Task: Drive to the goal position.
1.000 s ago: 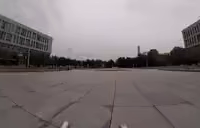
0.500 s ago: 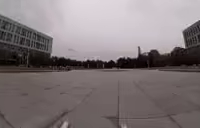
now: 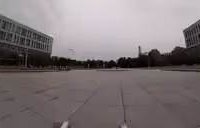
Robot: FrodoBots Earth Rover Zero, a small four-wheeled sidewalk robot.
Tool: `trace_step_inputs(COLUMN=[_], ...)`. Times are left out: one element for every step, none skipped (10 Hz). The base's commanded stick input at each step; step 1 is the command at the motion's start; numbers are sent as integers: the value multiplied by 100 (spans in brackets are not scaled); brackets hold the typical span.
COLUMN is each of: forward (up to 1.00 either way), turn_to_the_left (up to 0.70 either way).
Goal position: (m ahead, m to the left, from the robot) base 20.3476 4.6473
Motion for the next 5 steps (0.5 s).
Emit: trace_step_inputs(forward=[70,70,70,70,70], turn_to_the_left=[0,0,0,0,0])
